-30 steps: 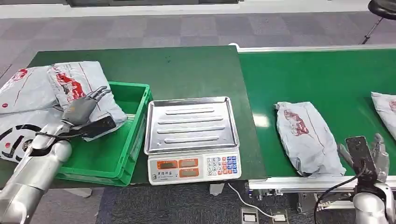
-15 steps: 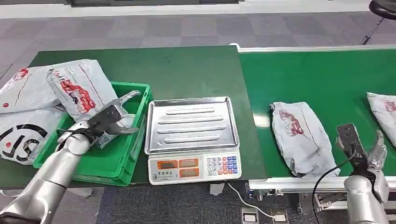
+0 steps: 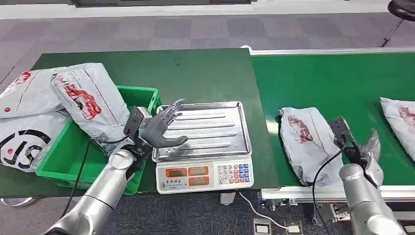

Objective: Moved the parcel from conveyor to table for the left to box.

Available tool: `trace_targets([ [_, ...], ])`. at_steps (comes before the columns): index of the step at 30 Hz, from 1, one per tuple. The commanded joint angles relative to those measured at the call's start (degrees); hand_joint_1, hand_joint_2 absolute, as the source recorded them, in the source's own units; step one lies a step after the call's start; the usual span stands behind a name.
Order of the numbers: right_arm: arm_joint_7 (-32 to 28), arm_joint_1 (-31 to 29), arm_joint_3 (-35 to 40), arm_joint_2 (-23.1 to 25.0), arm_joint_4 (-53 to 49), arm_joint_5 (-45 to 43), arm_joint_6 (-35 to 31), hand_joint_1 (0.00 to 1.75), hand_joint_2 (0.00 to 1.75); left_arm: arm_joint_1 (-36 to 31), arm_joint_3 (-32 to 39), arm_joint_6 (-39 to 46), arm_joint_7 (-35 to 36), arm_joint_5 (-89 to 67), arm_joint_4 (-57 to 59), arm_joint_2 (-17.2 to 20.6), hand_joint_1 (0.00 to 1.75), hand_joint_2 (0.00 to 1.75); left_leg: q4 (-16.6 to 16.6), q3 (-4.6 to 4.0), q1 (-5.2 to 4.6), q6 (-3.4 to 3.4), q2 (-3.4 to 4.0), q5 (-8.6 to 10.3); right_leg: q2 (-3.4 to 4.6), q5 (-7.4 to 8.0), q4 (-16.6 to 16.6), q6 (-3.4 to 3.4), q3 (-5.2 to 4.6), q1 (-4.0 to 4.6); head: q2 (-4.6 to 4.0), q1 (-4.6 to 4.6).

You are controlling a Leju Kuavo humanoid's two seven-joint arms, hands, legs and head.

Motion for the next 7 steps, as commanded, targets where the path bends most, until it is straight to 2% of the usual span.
trace_targets([
  [1, -2.29, -4.15, 2.24, 5.94, 9.65, -3.97, 10.76, 0.0, 1.75, -1.25, -4.62, 0.56, 1.07, 1.66, 1.59, -1.7, 0.0, 1.75, -0.09, 0.3, 0.07, -0.02, 0.24, -0.1, 0.28, 0.0, -0.14, -0.07, 0.24, 0.09, 0.0, 0.0],
  [4, -2.29, -4.15, 2.24, 5.94, 9.65, -3.97, 10.76, 0.0, 1.75, -1.25, -4.62, 0.56, 1.07, 1.66, 1.59, -1.7, 0.0, 1.75, -0.02, 0.06, 0.03, 0.0, 0.07, -0.02, 0.08, -0.02, -0.02, -0.04, 0.02, 0.02, 0.0, 0.0],
  [7, -4.31, -4.4, 1.75, 6.37, 10.27, -6.99, 19.99, 0.0, 1.75, -0.93, -4.35, 0.08, 0.65, 2.28, 1.13, -1.58, 0.0, 1.75, -0.02, 0.09, 0.06, 0.0, 0.08, -0.04, 0.06, -0.03, -0.03, -0.03, 0.06, 0.03, 0.0, 0.0],
])
